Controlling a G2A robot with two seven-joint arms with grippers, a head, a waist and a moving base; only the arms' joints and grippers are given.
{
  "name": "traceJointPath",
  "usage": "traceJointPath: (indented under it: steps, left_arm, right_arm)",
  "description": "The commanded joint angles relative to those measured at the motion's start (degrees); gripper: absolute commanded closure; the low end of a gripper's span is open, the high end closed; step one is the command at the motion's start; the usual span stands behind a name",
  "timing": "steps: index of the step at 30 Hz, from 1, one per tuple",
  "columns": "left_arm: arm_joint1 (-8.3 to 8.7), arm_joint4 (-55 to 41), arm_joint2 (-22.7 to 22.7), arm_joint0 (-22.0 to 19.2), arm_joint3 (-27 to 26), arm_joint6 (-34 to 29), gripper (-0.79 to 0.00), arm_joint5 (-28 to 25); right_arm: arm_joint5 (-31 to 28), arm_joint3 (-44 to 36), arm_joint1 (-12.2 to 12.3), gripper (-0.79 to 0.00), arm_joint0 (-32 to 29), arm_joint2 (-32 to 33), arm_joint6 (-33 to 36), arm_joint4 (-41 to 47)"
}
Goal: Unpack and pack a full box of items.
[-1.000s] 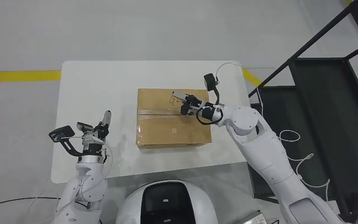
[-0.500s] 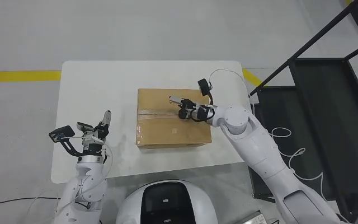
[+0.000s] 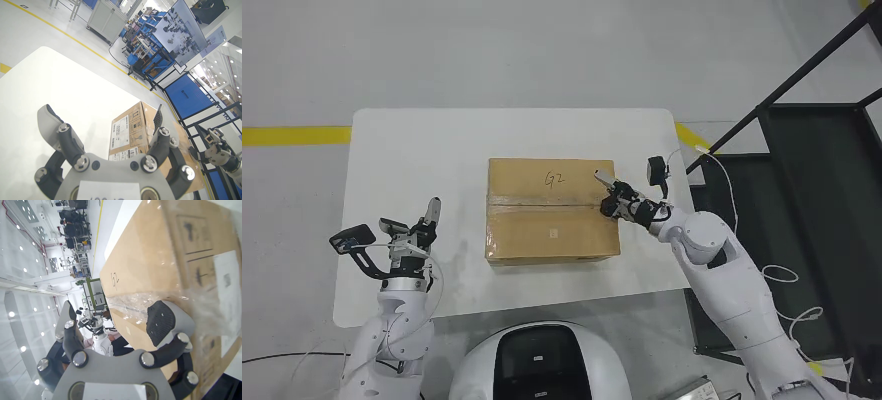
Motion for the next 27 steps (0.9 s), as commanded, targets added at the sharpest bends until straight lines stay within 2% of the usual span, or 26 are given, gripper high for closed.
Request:
traceJointPath:
  steps: [1,12,20,27]
  left_arm:
    - [0.00,0.00,0.00,0.00,0.00,0.00,-0.785,0.00]
    - [0.00,0.00,0.00,0.00,0.00,0.00,-0.785,0.00]
    - [0.00,0.00,0.00,0.00,0.00,0.00,-0.785,0.00]
    - [0.00,0.00,0.00,0.00,0.00,0.00,-0.785,0.00]
  right_arm:
    - [-0.23,0.12,0.11,-0.785,-0.90,1.11,-0.21,0.67]
    - [-3.50,4.91,-0.07,-0.785,-0.82,2.41,0.73,4.85]
    - [-9.91,0.44,0.47,-0.785,-6.29,7.11,-0.39,5.18]
    - [-13.10,-2.67,0.68,-0.785,-10.30,10.77,-3.66,5.20]
